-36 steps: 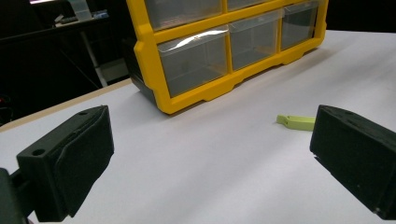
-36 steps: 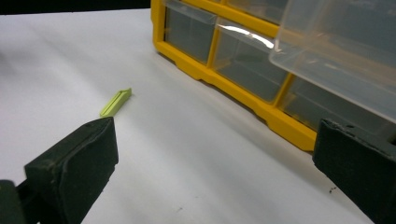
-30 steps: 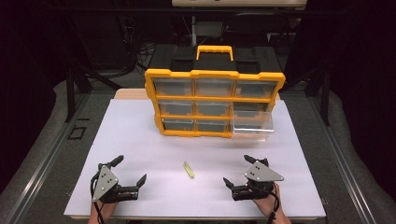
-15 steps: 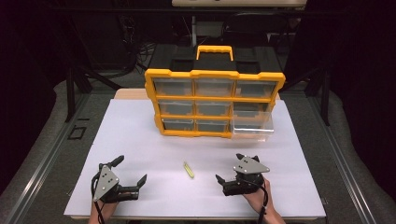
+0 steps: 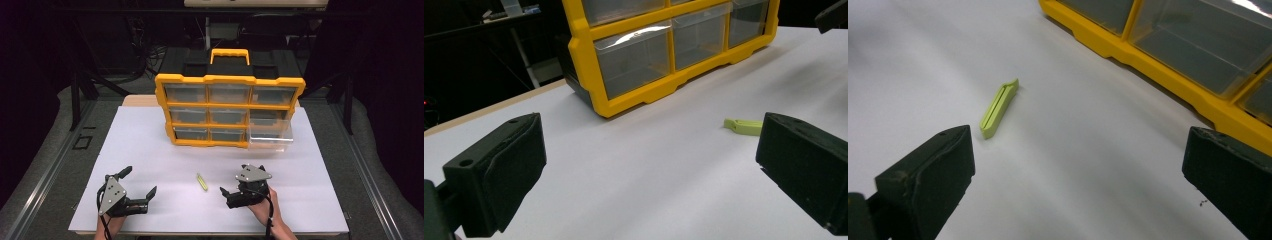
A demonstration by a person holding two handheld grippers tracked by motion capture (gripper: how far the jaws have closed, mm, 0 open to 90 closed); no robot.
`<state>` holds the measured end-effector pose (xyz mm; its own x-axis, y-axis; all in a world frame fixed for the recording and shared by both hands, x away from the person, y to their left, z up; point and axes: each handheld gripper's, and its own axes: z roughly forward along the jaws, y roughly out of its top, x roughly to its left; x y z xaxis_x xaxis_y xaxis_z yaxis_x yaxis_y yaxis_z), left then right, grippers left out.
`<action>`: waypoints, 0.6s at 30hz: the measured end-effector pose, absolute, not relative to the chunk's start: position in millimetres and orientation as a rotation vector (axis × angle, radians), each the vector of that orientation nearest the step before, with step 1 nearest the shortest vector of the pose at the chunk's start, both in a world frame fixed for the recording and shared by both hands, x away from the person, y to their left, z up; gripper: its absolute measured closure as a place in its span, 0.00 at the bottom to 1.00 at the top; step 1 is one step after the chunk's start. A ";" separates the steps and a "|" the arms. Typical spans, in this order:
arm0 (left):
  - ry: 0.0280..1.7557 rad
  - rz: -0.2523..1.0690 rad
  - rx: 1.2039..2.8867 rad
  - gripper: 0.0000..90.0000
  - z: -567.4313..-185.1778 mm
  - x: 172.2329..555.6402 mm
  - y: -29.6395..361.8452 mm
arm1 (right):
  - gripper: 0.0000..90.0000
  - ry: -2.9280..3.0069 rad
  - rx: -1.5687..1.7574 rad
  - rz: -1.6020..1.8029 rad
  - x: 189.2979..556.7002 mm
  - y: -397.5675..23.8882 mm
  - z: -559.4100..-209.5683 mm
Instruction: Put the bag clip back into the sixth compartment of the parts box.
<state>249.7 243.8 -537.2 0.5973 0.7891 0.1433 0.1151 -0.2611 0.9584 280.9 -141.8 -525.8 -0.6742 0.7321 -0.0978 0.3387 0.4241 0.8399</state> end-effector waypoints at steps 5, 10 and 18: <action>0.749 0.771 1.748 0.00 -538.0 251.5 242.9 | 0.00 2.271 0.913 1.154 283.9 -131.8 -528.4; 0.742 0.770 1.748 0.00 -537.5 251.4 242.5 | 0.00 2.297 0.926 1.151 287.3 -119.5 -528.5; 0.748 0.768 1.747 0.00 -537.1 250.7 243.1 | 0.00 2.334 0.942 1.121 295.6 -98.7 -525.8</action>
